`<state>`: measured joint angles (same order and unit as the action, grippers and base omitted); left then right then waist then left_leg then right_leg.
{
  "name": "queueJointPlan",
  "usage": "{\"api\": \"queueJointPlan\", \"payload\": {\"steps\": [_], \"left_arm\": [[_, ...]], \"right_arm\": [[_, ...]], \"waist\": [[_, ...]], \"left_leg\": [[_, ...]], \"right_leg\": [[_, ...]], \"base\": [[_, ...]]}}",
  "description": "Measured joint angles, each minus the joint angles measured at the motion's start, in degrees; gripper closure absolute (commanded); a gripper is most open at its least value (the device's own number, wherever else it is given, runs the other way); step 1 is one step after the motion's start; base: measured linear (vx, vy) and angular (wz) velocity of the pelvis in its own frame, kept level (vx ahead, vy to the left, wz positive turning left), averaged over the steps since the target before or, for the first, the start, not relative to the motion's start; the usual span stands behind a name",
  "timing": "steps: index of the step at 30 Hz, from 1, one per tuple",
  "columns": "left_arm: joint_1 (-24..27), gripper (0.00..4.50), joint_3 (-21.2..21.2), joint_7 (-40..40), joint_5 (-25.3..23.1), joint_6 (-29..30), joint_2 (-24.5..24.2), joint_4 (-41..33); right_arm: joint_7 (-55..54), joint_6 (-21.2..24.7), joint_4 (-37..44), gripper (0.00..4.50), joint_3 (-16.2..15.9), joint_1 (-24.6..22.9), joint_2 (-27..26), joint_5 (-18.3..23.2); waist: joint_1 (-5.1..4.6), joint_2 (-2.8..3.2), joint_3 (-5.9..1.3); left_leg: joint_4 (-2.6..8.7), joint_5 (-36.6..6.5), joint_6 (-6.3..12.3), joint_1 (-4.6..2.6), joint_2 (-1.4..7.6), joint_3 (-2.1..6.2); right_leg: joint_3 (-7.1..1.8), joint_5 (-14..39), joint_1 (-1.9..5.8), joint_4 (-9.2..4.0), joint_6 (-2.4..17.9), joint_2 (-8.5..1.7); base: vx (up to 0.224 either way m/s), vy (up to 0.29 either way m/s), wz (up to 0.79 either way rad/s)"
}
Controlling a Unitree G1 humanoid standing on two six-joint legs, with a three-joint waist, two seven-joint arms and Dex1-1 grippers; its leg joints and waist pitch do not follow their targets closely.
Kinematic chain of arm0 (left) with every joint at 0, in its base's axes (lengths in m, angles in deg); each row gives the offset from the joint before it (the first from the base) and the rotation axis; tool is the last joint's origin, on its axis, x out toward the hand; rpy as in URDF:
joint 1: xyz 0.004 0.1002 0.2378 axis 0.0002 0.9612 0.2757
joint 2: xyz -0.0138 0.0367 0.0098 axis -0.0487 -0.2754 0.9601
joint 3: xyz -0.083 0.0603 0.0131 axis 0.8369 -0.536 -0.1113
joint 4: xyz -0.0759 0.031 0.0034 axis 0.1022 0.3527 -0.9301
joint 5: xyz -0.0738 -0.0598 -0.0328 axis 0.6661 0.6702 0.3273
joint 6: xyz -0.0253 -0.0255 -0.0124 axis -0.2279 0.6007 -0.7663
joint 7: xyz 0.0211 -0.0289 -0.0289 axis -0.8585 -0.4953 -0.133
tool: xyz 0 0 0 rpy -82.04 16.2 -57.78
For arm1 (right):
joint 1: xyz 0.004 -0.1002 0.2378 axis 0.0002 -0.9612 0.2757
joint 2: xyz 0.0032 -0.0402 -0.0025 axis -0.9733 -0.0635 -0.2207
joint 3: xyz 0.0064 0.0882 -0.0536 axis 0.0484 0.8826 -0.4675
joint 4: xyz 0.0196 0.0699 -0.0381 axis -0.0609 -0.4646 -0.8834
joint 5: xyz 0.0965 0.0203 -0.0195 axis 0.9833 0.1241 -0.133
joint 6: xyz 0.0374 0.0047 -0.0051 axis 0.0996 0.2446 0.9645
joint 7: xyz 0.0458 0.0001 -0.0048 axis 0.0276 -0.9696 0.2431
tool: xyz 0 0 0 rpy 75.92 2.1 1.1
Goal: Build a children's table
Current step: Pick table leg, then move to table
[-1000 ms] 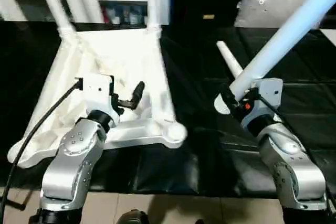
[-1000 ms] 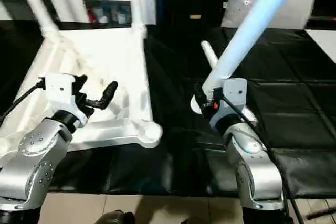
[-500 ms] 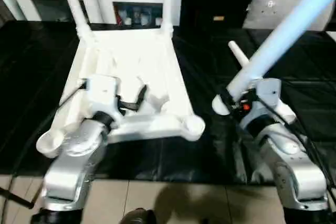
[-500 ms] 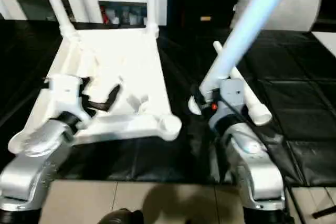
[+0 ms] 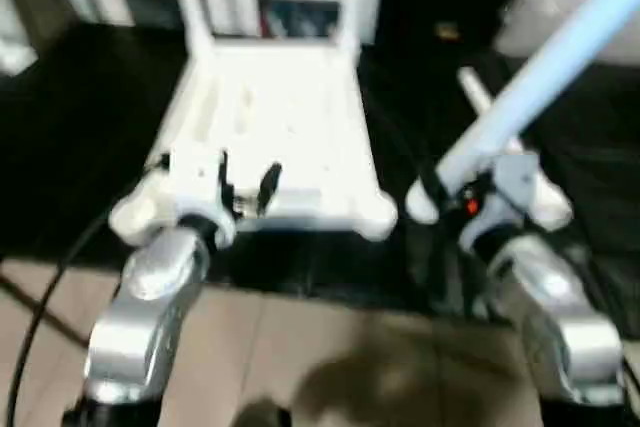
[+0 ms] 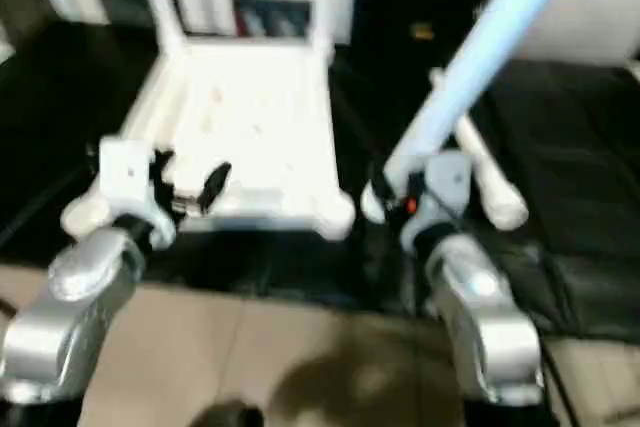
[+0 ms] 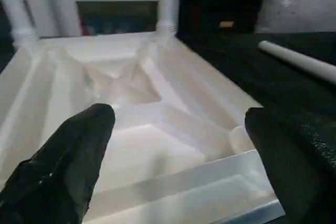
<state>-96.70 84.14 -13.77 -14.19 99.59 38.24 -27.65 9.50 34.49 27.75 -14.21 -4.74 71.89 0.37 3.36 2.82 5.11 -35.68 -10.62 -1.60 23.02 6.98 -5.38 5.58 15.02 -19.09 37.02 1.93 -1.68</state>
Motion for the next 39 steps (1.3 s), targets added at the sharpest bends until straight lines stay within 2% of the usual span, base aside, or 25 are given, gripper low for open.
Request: {"api": "queueJointPlan", "payload": {"steps": [5, 7, 9, 11, 13, 16, 18, 20, 21, 22, 23, 24, 25, 26, 27, 28, 29, 30, 31, 32, 34, 36, 37, 39], "left_arm": [[0.0, 0.0, -0.1, 0.6, 0.1, -0.1, 0.0, 0.0], [0.0, 0.0, -0.1, 0.6, 0.2, -0.1, 0.0, 0.0], [0.0, 0.0, -0.1, 0.7, 0.4, -0.1, 0.0, 0.0], [0.0, 0.0, -0.1, 0.8, 0.7, -0.1, 0.0, 0.0], [0.0, 0.0, -0.1, 1.4, 0.7, -0.1, 0.0, 0.0], [0.0, 0.0, -0.1, 1.8, 0.7, -0.2, 0.0, 0.0], [0.0, 0.0, 0.0, 1.8, 0.7, -0.3, -0.2, 0.0], [0.0, 0.0, 0.2, 1.8, 0.7, -0.3, -0.5, 0.0], [0.0, 0.0, 0.2, 1.9, 0.7, -0.3, -0.4, 0.0], [0.0, 0.0, -0.3, 1.9, 0.7, -0.4, 0.0, 0.0], [0.0, 0.0, -0.9, 2.1, 0.8, -0.4, 0.2, -0.1], [-0.1, 0.0, -1.4, 2.4, 0.8, -0.4, 0.4, -0.1], [0.0, 0.0, -1.6, 2.5, 0.8, -0.4, 0.4, -0.1], [0.0, 0.0, -1.5, 2.5, 0.7, -0.5, 0.1, -0.3], [0.2, 0.0, -1.1, 2.4, 0.6, -0.6, -0.2, -0.3], [0.5, 0.0, -0.5, 2.4, 0.2, -0.7, -0.7, 0.1], [0.4, 0.0, -0.6, 2.4, 0.0, -0.7, -0.9, 0.1], [0.0, 0.0, -0.7, 2.5, 0.0, -0.9, -1.0, 0.1], [-0.2, 0.0, -0.9, 2.5, -0.1, -1.1, -0.7, 0.1], [0.0, 0.0, -1.5, 2.5, 0.0, -1.1, -0.2, -0.2], [0.1, 0.0, -2.2, 2.6, 0.0, -1.1, -0.2, -0.2], [0.1, 0.0, -2.2, 2.9, 0.0, -1.1, -0.3, -0.2], [0.1, 0.0, -2.1, 3.1, 0.1, -1.1, -0.5, -0.2], [0.1, 0.0, -2.1, 4.1, 0.3, -0.7, -0.9, -0.2]], "right_arm": [[0.2, 0.0, 0.0, 2.61, 0.1, 0.0, 0.4, 0.0], [0.4, 0.0, 0.0, 2.61, 0.0, 0.0, 0.4, -0.1], [0.5, 0.0, 0.0, 2.61, -0.1, 0.0, 0.4, -0.1], [0.6, 0.0, 0.0, 2.61, -0.3, 0.0, 0.5, -0.2], [0.6, -0.1, 0.0, 2.61, -0.4, 0.0, 0.6, -0.2], [0.8, -0.1, 0.0, 2.61, -0.8, 0.0, 1.4, -0.8], [0.8, -0.4, 0.0, 2.61, -1.1, 0.1, 1.4, -1.2], [0.5, -0.4, 0.0, 2.61, -0.6, 0.2, -0.2, -0.6], [0.2, -0.5, 0.0, 2.61, -0.4, 0.2, -0.4, -0.5], [0.0, -0.5, -0.1, 2.61, 0.0, 0.1, 0.1, -0.4], [-0.2, -0.5, -0.5, 2.61, 0.6, 0.1, 0.5, -0.4], [-0.3, -0.5, -0.7, 2.61, 1.0, 0.0, 1.0, -0.5], [-0.4, -0.5, -0.7, 2.61, 1.5, 0.1, 1.3, -0.6], [-0.4, -0.6, -0.7, 2.61, 1.6, 0.4, 1.6, -0.7], [-0.4, -0.6, -0.7, 2.61, 1.5, 0.8, 1.3, -0.7], [-0.1, -0.7, -0.6, 2.61, 0.0, 1.1, 0.3, -0.7], [0.3, -0.7, -0.6, 2.61, -0.9, 0.9, 0.0, -0.6], [0.5, -0.7, -0.6, 2.61, -1.0, 0.9, 0.0, -0.6], [0.4, -0.7, -0.6, 2.61, -0.5, 0.6, 0.3, -0.7], [0.4, -0.7, -0.7, 2.61, -0.1, 0.4, 0.6, -0.7], [0.3, -0.7, -0.7, 2.61, 0.2, 0.4, 0.8, -0.7], [0.3, -0.7, -0.7, 2.61, 0.2, 0.4, 0.8, -0.7], [0.3, -0.7, -0.7, 2.61, 0.2, 0.4, 0.8, -0.7], [0.5, -0.8, -0.7, 2.61, 0.2, 0.5, 0.8, -0.6]], "waist": [[-0.02, -0.15, 0.06], [0.11, -0.14, 0.06], [0.21, -0.14, 0.06], [0.24, -0.12, 0.07], [0.14, -0.07, 0.08], [-0.1, -0.1, 0.0], [-0.55, -0.22, -0.18], [-1.78, -0.63, -0.43], [-2.13, -0.89, -0.56], [-1.95, -0.99, -0.86], [-1.37, -0.96, -0.97], [-0.76, -0.69, -1.1], [-0.06, -0.46, -1.23], [0.19, 0.71, -1.62], [-0.23, 0.67, -1.65], [-1.17, 0.46, -1.7], [-1.35, 0.14, -1.86], [-1.43, -0.28, -2.01], [-1.28, -0.56, -1.99], [-1.14, -0.65, -1.95], [-0.74, -0.71, -1.82], [-0.88, -0.7, -1.77], [-1.0, -0.79, -1.61], [-1.22, -1.07, -1.0]], "left_leg": [[0.76, 0.0, -0.01, 0.1, 0.0, -1.1], [0.84, 0.0, 0.0, 0.0, 0.16, -1.6], [0.94, 0.0, 0.01, -0.19, 0.36, -1.9], [1.62, 0.0, 0.08, -1.0, 0.49, -2.26], [2.14, -0.2, 0.38, -2.13, 0.64, -2.61], [2.55, -0.7, 1.01, -3.1, 0.66, -2.9], [2.55, -1.2, 1.37, -3.17, 0.51, -3.0], [2.19, -1.9, 1.98, -3.34, 0.03, -3.06], [1.78, -2.3, 2.58, -3.26, -0.37, -3.14], [0.35, -3.4, 5.31, -1.99, -0.89, -3.23], [-1.46, -4.2, 8.52, -1.19, -1.01, -2.55], [-3.73, -3.7, 9.28, 0.32, -0.95, -1.58], [-3.33, -2.9, 9.04, 1.37, -0.9, -1.01], [-1.72, -2.0, 5.39, 1.72, -0.02, 0.47], [-2.19, -2.4, 2.01, 1.33, 0.43, 1.02], [-3.05, -2.5, 1.85, 1.17, -0.19, 1.76], [-3.19, -2.4, 1.76, 0.99, -0.92, 2.12], [-3.26, -2.4, 1.72, 0.97, -1.93, 2.09], [-3.12, -2.3, 1.33, 1.07, -2.82, 1.9], [-2.43, -1.8, 1.17, 1.07, -2.85, 1.64], [-0.84, -1.0, 1.13, 0.97, -2.42, 1.32], [-0.55, -0.5, 0.43, 0.78, -1.64, 0.87], [-0.59, -0.4, 0.4, 0.49, -1.05, 0.11], [-0.56, -0.4, 0.37, -0.09, -0.91, -0.31]], "right_leg": [[-0.1, -0.2, -0.75, -0.06, -0.4, -0.56], [-0.13, -0.2, -0.75, -0.08, -0.5, -0.72], [-0.12, -0.1, -0.47, -0.4, -0.7, -0.7], [-0.07, 0.0, 0.52, -1.54, -0.8, -0.62], [-0.01, 0.1, 1.94, -2.69, -1.0, -0.58], [-0.03, 0.4, 3.22, -3.97, -1.4, -0.57], [-0.05, 0.7, 2.99, -3.92, -1.1, -0.72], [-0.37, 1.9, 2.28, -2.11, -0.8, -1.22], [-0.66, 2.8, 2.05, -1.25, -1.7, -1.61], [-1.18, 3.4, 2.39, -0.76, -1.9, -1.4], [-1.48, 3.6, 2.62, -0.9, -1.9, -1.2], [-1.44, 3.6, 3.04, -1.32, -1.9, -0.76], [-1.27, 3.7, 3.45, -1.45, -2.1, -0.25], [-0.5, 4.4, 3.65, -0.9, -2.3, 0.83], [0.02, 4.7, 2.4, 1.62, -3.1, 0.65], [-1.39, 3.9, -0.4, 6.28, -5.3, -0.06], [-3.5, 2.4, -1.85, 5.61, -6.0, -0.83], [-5.16, 0.7, -2.79, 2.77, -6.2, -2.42], [-6.04, -0.1, -3.0, 1.45, -6.7, -3.72], [-6.29, -0.6, -3.18, 1.12, -6.7, -3.72], [-6.09, -1.8, -3.16, -0.31, -5.6, -3.55], [-5.65, -2.5, -2.7, -0.96, -5.2, -3.4], [-5.52, -2.5, -2.45, -0.96, -5.2, -3.47], [-5.28, -2.4, -2.33, -1.02, -5.4, -3.72]], "base": [[0.0, 0.0, 0.0], [0.0, 0.0, 0.0], [0.0, 0.0, 0.0], [0.036, 0.01, 0.0], [0.098, 0.03, -0.03], [0.122, 0.037, -0.02], [0.15, 0.015, 0.0], [0.158, -0.008, 0.01], [0.145, -0.029, 0.06], [0.145, -0.029, 0.06], [0.144, -0.023, -0.03], [0.075, -0.01, -0.07], [0.061, -0.016, -0.19], [0.027, -0.033, -0.19], [0.09, -0.054, -0.23], [0.105, -0.048, -0.11], [0.0, 0.0, 0.0], [-0.07, 0.037, 0.08], [-0.07, 0.037, 0.08], [-0.065, -0.001, 0.11], [-0.104, -0.017, -0.06], [-0.126, -0.016, 0.05], [-0.124, -0.012, 0.09], [-0.134, 0.009, 0.04]]}}
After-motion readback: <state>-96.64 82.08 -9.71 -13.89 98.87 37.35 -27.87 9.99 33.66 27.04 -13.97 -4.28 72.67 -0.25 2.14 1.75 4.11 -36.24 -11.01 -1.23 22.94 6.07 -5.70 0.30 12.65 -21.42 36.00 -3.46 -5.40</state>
